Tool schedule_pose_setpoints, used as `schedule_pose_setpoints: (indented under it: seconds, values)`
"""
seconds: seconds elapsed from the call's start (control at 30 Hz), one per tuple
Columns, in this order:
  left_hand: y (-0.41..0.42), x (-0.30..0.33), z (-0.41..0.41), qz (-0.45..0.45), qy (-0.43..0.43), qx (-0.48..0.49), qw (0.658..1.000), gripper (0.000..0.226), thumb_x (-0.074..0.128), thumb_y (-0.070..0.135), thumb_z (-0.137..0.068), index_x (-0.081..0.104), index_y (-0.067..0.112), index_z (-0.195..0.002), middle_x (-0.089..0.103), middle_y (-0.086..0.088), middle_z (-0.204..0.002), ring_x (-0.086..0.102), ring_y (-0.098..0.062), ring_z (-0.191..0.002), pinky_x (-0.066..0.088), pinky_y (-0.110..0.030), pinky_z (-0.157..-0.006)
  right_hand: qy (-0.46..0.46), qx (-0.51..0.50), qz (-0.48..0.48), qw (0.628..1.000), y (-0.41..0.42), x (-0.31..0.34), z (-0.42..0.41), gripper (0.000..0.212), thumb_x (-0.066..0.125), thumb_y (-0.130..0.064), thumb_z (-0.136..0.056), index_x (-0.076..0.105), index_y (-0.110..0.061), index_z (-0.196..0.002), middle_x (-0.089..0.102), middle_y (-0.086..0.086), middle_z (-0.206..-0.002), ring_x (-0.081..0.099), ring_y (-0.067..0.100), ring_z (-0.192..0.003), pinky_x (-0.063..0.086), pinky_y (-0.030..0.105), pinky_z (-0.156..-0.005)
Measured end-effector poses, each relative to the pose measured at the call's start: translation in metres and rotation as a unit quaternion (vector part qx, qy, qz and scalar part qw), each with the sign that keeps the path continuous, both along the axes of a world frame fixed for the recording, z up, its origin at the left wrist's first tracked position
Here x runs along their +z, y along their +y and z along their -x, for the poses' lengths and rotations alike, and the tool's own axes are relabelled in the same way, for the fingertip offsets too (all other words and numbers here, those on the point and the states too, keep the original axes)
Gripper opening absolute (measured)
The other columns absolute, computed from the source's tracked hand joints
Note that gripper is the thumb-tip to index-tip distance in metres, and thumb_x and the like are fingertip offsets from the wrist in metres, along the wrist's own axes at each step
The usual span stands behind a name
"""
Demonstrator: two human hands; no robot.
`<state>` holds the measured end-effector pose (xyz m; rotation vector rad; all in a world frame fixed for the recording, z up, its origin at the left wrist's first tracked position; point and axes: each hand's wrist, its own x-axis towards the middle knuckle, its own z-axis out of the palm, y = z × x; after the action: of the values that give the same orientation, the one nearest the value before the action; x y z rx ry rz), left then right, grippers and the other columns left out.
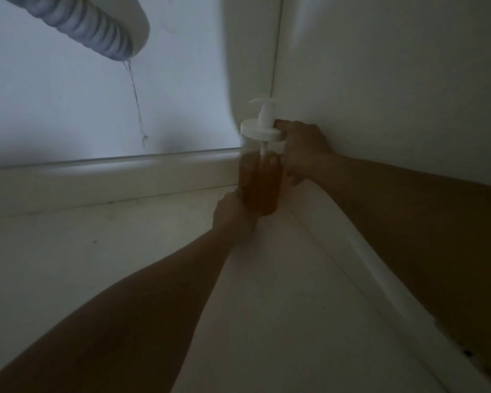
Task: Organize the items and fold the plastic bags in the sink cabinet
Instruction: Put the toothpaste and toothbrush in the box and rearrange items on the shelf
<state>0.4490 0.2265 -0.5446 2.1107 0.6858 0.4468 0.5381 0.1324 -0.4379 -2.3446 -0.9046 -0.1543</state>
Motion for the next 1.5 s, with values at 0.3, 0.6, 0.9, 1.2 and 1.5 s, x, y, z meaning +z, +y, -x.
schedule_pose_setpoints:
  seconds: [0.3,0.6,0.9,1.2,1.5]
  values:
    - [0.016,-0.019,-0.024,-0.078,0.057,0.0,0.995,0.073,0.064,0.029,-0.083,0.031,0.023,-0.148,0.056,-0.007,-0.13,0.054,-0.029,-0.118,0.044,-0.033,-0.092,0.031,-0.022,-0.011,0.999,0.038,-0.004,-0.037,0.047,0.047,-0.003,-0.091,0.053,-0.028,-0.13,0.064,0.013,-0.1,0.069,0.037,-0.063,0.058,0.048,-0.047]
    - [0.018,-0.021,-0.028,-0.087,0.066,-0.004,0.994,0.076,0.058,0.026,-0.085,0.02,0.024,-0.152,0.053,-0.009,-0.131,0.047,-0.029,-0.122,0.04,-0.032,-0.093,-0.005,-0.054,0.018,0.998,0.048,-0.008,-0.045,0.046,0.041,-0.007,-0.092,0.045,-0.022,-0.136,0.062,0.022,-0.114,0.065,0.043,-0.095,0.056,0.054,-0.081]
    - [0.012,-0.015,-0.003,0.003,0.017,-0.018,1.0,0.084,0.069,0.017,-0.078,0.026,0.024,-0.151,0.048,-0.007,-0.142,0.047,-0.026,-0.127,0.034,-0.022,-0.089,0.006,-0.046,0.077,0.996,-0.005,0.001,0.004,0.066,0.064,-0.003,-0.086,0.034,-0.02,-0.143,0.065,0.017,-0.094,0.07,0.034,-0.067,0.059,0.044,-0.048]
    - [-0.016,0.0,0.078,0.156,0.017,-0.051,0.986,0.073,0.079,0.009,-0.073,0.048,0.011,-0.139,0.049,-0.003,-0.14,0.052,-0.02,-0.12,0.042,-0.019,-0.09,0.146,0.013,0.186,0.972,-0.073,0.017,0.091,0.044,0.079,-0.015,-0.081,0.06,-0.003,-0.12,0.07,0.011,-0.087,0.074,0.02,-0.072,0.062,0.042,-0.063]
    - [-0.09,0.02,0.174,-0.084,0.103,-0.145,0.98,0.03,0.081,0.024,-0.073,0.073,0.013,-0.099,0.068,-0.002,-0.104,0.064,-0.017,-0.097,0.052,-0.028,-0.085,0.242,0.112,0.302,0.915,-0.142,-0.015,0.173,0.025,0.079,-0.002,-0.076,0.069,-0.003,-0.099,0.076,0.011,-0.088,0.074,0.023,-0.082,0.062,0.039,-0.069]
